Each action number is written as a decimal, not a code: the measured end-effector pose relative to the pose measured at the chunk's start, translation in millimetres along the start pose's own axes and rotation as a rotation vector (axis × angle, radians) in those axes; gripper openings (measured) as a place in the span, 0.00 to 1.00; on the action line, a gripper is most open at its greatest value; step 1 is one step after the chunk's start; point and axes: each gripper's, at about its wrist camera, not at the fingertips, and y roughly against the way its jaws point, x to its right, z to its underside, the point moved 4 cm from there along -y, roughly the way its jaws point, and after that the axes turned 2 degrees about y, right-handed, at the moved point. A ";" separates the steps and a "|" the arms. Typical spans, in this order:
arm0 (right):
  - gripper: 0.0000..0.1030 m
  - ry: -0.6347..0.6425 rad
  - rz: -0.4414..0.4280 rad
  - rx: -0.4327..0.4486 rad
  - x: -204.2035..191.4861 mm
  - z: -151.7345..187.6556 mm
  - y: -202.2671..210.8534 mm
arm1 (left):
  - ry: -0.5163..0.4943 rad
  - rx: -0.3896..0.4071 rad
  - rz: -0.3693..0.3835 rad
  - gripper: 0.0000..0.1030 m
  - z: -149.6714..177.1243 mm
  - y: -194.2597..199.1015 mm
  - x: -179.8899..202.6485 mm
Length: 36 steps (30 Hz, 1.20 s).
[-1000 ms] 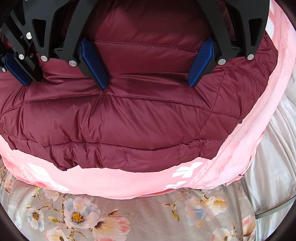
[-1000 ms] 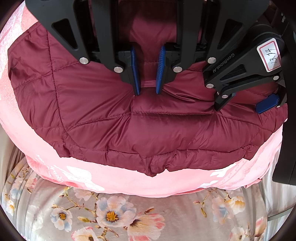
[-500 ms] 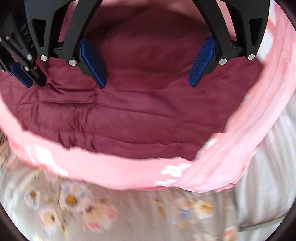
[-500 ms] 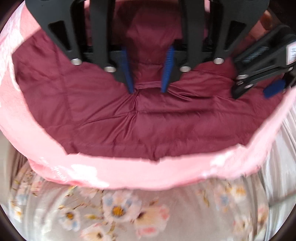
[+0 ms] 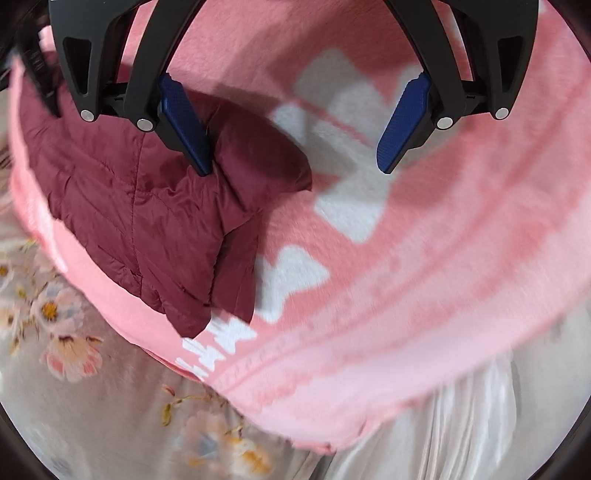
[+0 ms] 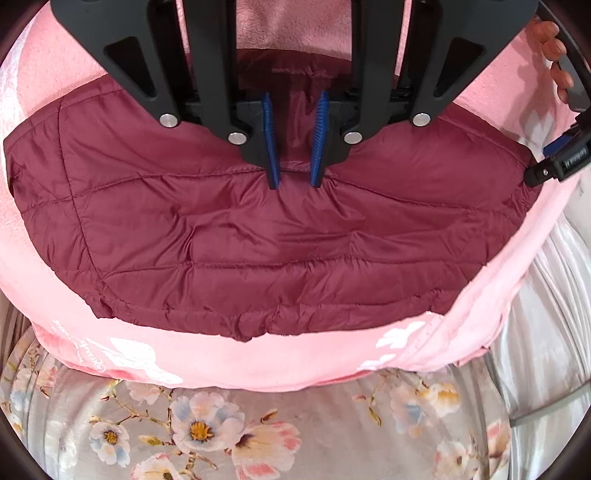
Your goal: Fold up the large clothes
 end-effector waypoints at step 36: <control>0.16 -0.227 -0.154 0.014 99.5 29.9 78.0 | -0.615 0.073 0.363 0.15 79.4 116.9 324.5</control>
